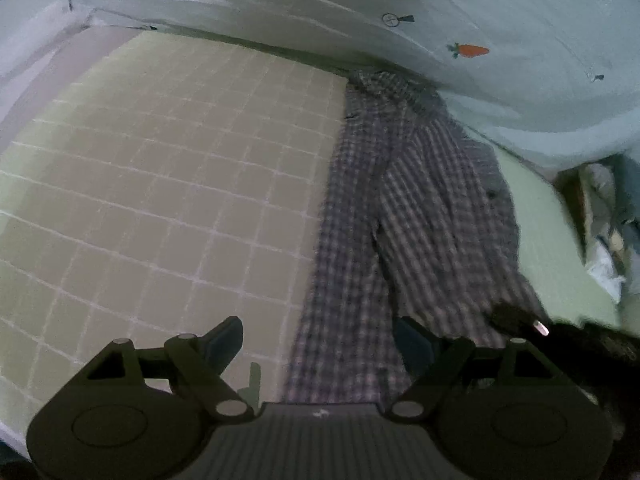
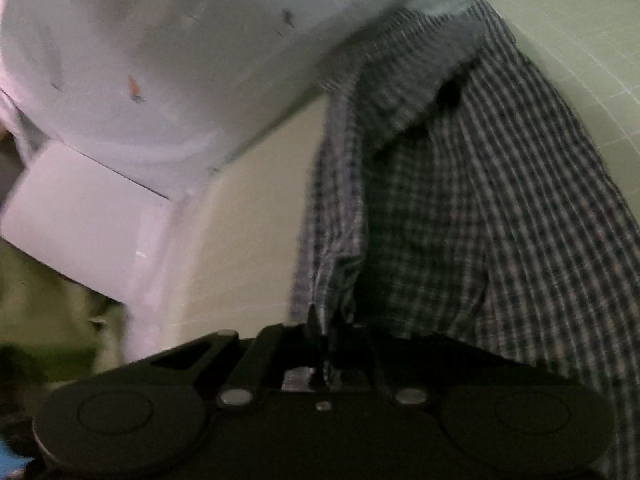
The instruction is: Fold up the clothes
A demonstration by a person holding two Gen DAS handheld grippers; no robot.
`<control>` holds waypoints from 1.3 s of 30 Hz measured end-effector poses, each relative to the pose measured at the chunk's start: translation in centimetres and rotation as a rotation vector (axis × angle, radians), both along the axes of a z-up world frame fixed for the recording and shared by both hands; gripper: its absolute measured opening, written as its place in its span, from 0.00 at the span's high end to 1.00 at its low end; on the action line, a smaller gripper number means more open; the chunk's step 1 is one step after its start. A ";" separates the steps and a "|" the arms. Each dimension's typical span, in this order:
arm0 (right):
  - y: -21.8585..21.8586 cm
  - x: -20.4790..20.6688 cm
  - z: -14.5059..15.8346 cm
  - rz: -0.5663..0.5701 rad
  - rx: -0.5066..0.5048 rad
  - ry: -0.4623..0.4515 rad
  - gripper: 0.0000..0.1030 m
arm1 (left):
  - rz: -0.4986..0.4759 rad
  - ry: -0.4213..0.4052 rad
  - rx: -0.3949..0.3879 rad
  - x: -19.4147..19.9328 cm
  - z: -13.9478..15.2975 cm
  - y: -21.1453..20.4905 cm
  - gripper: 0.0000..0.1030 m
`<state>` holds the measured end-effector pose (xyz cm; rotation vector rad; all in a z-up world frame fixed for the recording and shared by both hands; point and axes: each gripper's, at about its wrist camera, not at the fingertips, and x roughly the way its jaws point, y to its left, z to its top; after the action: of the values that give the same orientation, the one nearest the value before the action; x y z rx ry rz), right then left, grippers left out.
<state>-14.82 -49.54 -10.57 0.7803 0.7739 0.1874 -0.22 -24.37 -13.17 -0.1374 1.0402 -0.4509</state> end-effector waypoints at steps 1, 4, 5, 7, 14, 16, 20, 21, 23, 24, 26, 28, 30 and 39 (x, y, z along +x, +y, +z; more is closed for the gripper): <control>-0.6 -1.1 0.7 -0.019 0.007 -0.013 0.97 | -0.004 0.003 -0.011 0.2 0.0 -0.2 0.18; -2.2 -4.8 1.8 -0.105 0.035 -0.024 0.97 | -0.039 -0.008 0.006 0.3 -0.1 -1.4 0.18; -3.0 -6.0 1.7 -0.138 0.048 -0.010 0.97 | -0.054 -0.014 0.019 0.2 -0.1 -1.9 0.18; -4.7 -8.2 0.8 -0.227 0.070 0.043 0.97 | -0.079 -0.016 0.045 0.0 -0.4 -2.7 0.18; -7.1 -11.3 -3.1 -0.394 0.086 0.240 0.97 | -0.119 0.037 0.143 -1.1 -2.4 -3.3 0.18; -6.8 -11.3 -3.4 -0.386 0.063 0.250 0.97 | -0.128 0.052 0.171 -1.5 -3.0 -3.4 0.18; -5.9 -11.1 -3.3 -0.360 -0.005 0.259 0.96 | -0.146 0.065 0.201 -2.2 -3.4 -3.1 0.18; -5.7 -10.9 -3.4 -0.344 -0.030 0.267 0.95 | -0.149 0.065 0.206 -2.4 -3.5 -3.1 0.18; -4.8 -10.7 -2.6 -0.310 -0.138 0.289 0.73 | -0.155 0.065 0.217 -2.9 -3.5 -3.1 0.18; -4.4 -10.6 -2.1 -0.292 -0.195 0.300 0.61 | -0.158 0.063 0.224 -3.1 -3.6 -3.1 0.18; -3.2 -10.5 -1.3 -0.258 -0.304 0.289 0.27 | -0.161 0.064 0.238 -4.0 -3.8 -3.0 0.16; -2.2 -10.0 -0.7 -0.225 -0.395 0.281 0.11 | -0.160 0.070 0.246 -4.5 -4.1 -2.8 0.11; -1.7 -10.2 -0.8 -0.194 -0.463 0.281 0.00 | -0.162 0.075 0.256 -5.1 -4.3 -2.7 0.11; -0.8 -10.2 -3.1 -0.077 -0.604 0.337 0.00 | -0.169 0.121 0.287 -6.5 -5.5 -2.8 0.07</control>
<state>-24.99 -50.39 -13.64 0.2639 1.0481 -0.2487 -6.76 -27.12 -18.70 0.1820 1.2295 -0.4447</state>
